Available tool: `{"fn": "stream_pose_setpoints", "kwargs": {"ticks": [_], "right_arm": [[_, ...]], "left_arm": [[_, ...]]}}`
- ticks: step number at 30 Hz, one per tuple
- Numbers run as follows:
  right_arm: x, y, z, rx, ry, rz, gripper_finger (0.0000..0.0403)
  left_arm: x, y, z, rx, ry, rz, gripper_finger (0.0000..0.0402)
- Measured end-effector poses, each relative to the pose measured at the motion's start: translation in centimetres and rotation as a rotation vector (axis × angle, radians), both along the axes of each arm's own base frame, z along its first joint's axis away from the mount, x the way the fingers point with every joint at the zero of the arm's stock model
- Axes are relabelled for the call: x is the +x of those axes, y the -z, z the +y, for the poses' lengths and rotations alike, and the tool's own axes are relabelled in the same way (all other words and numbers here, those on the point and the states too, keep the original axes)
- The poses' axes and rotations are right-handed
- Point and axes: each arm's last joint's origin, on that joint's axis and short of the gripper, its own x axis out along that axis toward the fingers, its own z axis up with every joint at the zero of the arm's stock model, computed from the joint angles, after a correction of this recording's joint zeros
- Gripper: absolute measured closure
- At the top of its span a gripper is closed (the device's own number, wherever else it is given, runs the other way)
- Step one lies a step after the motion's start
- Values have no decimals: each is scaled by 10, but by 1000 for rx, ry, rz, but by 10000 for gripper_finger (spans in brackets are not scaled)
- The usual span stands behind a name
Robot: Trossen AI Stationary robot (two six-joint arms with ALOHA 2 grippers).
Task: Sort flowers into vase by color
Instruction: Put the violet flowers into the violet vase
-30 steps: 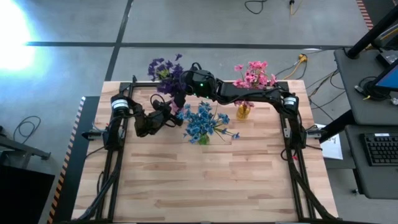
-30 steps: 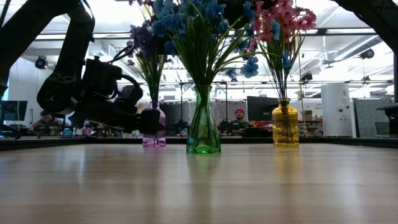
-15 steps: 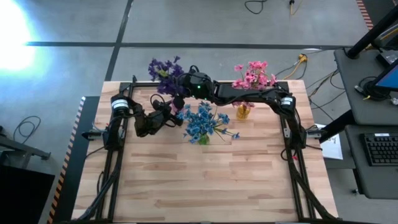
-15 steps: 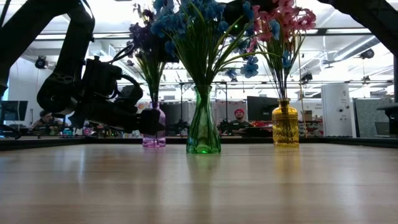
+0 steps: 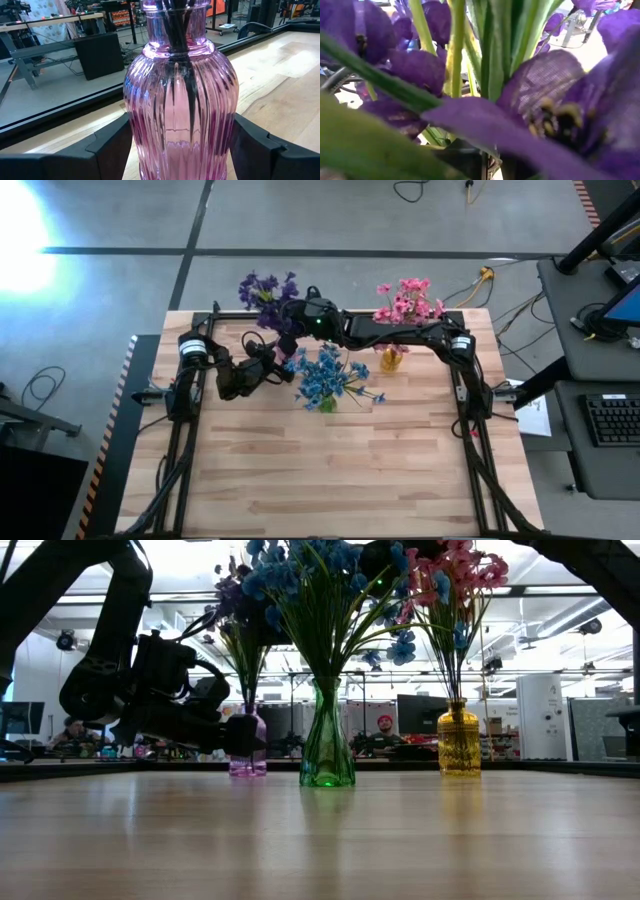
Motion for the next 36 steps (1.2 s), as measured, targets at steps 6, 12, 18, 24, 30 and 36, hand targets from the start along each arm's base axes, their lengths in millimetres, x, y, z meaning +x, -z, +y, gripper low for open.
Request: {"fn": "stream_pose_setpoints", "kwargs": {"ticks": [6, 12, 18, 24, 30, 36], "right_arm": [[0, 1, 1, 4, -6, 8, 393], [1, 2, 2, 2, -10, 10, 391], [1, 1, 2, 3, -9, 6, 390], [2, 2, 5, 12, -32, 3, 373], [3, 2, 9, 12, -43, 8, 302], [1, -4, 11, -13, -49, 7, 235]], "left_arm": [[0, 0, 0, 0, 0, 0, 135], [0, 0, 0, 0, 0, 0, 135], [0, 0, 0, 0, 0, 0, 135], [0, 0, 0, 0, 0, 0, 135], [0, 0, 0, 0, 0, 0, 135], [0, 0, 0, 0, 0, 1, 135]]}}
